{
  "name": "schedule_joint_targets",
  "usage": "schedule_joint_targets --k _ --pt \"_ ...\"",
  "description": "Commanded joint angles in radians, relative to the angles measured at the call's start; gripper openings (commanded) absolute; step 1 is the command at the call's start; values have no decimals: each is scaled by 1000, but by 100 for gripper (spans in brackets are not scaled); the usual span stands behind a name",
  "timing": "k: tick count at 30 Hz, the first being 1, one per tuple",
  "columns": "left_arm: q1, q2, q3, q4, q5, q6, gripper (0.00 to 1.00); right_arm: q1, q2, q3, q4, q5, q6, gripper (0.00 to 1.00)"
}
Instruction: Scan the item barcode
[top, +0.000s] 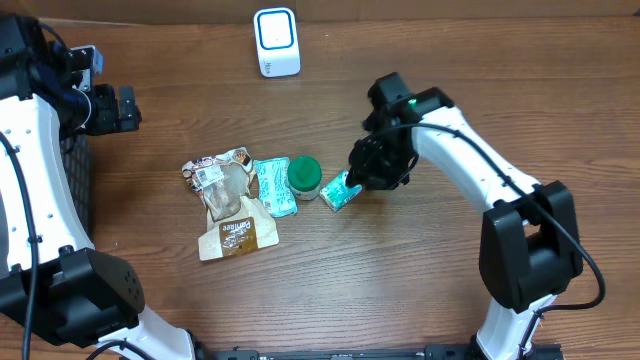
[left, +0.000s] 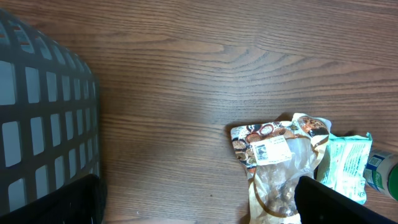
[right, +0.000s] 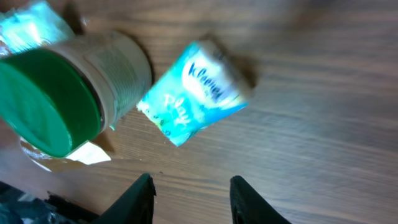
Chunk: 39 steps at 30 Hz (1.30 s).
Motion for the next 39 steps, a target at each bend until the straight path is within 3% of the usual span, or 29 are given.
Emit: schedule_joint_targets --k 1,10,15,21,31,39 --pt "-1 -2 1 1 1 11 100 32 3 -45 39 0 74 27" --pt "-1 -2 1 1 1 12 99 134 3 -171 238 -7 288 8" --pt "-1 -2 1 1 1 12 100 181 3 -177 309 -2 322 8" --pt "-1 -2 1 1 1 12 100 209 8 -177 322 139 439 8" --pt "-1 -2 1 1 1 12 100 195 41 -177 301 150 441 8" --pt "-1 -2 1 1 1 12 100 56 40 -174 221 148 348 8"
